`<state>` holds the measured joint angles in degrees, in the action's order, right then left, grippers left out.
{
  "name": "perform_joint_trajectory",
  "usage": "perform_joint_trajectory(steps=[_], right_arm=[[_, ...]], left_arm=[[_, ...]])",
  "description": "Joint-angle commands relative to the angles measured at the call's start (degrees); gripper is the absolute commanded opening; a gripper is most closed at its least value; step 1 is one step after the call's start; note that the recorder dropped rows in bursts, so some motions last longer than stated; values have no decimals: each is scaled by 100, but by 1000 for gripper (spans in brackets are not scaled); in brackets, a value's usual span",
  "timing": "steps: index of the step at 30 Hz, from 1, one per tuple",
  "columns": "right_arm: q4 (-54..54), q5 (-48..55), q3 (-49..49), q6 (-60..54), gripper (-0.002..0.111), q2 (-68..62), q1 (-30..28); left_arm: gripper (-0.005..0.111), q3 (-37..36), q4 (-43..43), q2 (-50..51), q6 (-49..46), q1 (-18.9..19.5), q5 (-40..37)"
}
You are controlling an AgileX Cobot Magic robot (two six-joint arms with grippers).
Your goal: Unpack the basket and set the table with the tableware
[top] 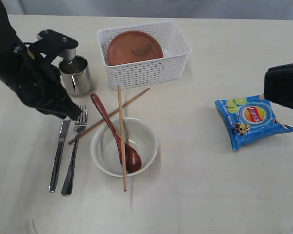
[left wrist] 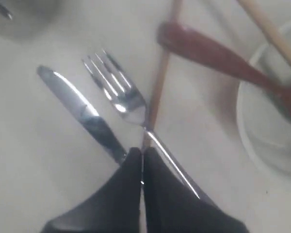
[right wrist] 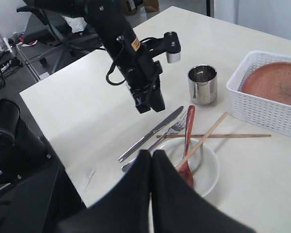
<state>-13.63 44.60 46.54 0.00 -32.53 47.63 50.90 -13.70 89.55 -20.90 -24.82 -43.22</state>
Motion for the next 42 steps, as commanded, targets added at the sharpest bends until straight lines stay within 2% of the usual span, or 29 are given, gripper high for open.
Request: perform_joint_trajectory(steps=[1,4,6,16,26,30,35,42], right_arm=[[108,-13,-11,0,0,31,-7],[108,-13,-11,0,0,31,-7],[108,-13,-11,0,0,31,-7],[108,12,-11,0,0,31,-7],[134,12,-11,-84,0,31,-7],[169,12,-11,-84,0,31,-7],[169,12,-11,-95,0,31,-7],[177,84,-11,-174,0,31,-7]], left_arm=[[0,-382,32,-19,-137,-722,387],[0,-382,32,-19,-169,-1108,730],[0,-382,32,43,-130,-1175,863],[0,-382,318,181,-6,-1175,782],[0,-460,231,644,-19,-1188,707],[0,-460,-173,644,-254,-1188,681],[0,-460,-1073,644,-1080,-1188,799],[0,-460,-1627,644,-1463,-1188,1014]])
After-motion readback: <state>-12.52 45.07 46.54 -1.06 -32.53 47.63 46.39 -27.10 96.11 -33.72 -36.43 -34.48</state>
